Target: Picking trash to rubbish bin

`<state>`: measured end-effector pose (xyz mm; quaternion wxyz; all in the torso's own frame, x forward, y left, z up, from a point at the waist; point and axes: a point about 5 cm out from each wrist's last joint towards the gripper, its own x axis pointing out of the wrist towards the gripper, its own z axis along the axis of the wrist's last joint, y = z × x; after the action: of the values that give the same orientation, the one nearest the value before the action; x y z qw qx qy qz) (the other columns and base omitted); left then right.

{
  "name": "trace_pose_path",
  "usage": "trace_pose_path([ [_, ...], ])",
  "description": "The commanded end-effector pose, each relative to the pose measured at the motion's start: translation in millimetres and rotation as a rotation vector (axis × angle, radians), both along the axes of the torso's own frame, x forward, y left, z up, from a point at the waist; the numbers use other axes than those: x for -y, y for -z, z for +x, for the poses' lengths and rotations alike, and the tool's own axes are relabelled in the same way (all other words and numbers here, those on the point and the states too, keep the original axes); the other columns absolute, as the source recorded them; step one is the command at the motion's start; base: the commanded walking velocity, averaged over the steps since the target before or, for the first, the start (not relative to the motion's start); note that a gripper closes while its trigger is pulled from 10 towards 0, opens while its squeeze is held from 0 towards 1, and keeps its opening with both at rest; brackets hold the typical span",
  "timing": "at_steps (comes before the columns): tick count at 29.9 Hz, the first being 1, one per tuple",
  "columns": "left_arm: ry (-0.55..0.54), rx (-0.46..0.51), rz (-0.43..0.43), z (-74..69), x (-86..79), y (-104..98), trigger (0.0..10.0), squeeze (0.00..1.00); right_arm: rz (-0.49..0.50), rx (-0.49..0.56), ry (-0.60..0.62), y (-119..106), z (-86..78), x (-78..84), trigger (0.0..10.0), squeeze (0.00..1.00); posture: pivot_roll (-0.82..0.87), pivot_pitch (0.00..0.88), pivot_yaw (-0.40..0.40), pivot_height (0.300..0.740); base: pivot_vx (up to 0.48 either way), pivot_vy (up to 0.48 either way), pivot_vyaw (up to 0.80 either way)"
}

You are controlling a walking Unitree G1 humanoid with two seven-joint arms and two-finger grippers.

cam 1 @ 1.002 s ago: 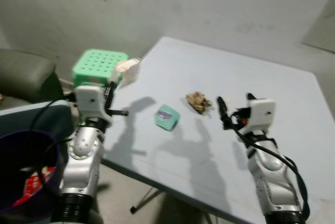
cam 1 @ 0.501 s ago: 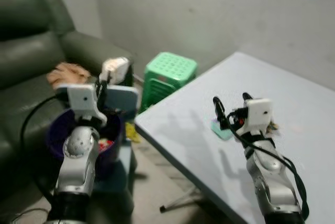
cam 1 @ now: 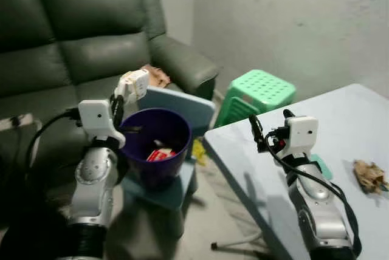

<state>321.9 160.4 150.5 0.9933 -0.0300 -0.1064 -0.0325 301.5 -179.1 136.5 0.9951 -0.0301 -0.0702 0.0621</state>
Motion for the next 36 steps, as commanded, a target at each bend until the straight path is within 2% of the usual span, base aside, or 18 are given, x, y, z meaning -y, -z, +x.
trace_pose_path([
  [1, -0.025, -0.009, 0.012, 2.1, -7.3, -2.8, 10.0, 0.0, 0.012, 0.006, -0.006, -2.9, 2.5, -2.8, 10.0, 0.0, 0.05, 0.0, -0.092, 0.74, 0.0, 0.0, 0.8],
  [5, -0.023, -0.02, 0.005, 3.2, -7.3, -2.2, 10.0, 0.0, 0.015, 0.012, -0.008, -3.8, 3.1, -3.1, 10.0, 0.0, 0.05, 0.0, -0.091, 0.74, 0.0, 0.0, 0.71],
  [7, -0.021, -0.023, -0.001, 3.9, -6.9, -2.0, 10.0, 0.0, 0.062, 0.015, -0.017, -4.3, 3.0, -4.0, 10.0, 0.0, 0.05, 0.0, -0.091, 0.74, 0.0, 0.0, 0.0],
  [25, -0.03, -0.067, -0.013, 5.5, -7.4, 1.3, 10.0, 0.0, 0.078, 0.028, -0.041, -8.0, 3.7, -5.5, 10.0, 0.0, 0.05, 0.001, -0.097, 0.74, 0.0, 0.0, 0.0],
  [36, -0.023, -0.067, -0.018, 6.5, -6.6, 0.4, 10.0, 0.0, 0.084, 0.028, -0.053, -7.6, 3.6, -7.6, 10.0, 0.0, 0.05, 0.0, -0.097, 0.74, 0.262, 0.0, 0.0],
])
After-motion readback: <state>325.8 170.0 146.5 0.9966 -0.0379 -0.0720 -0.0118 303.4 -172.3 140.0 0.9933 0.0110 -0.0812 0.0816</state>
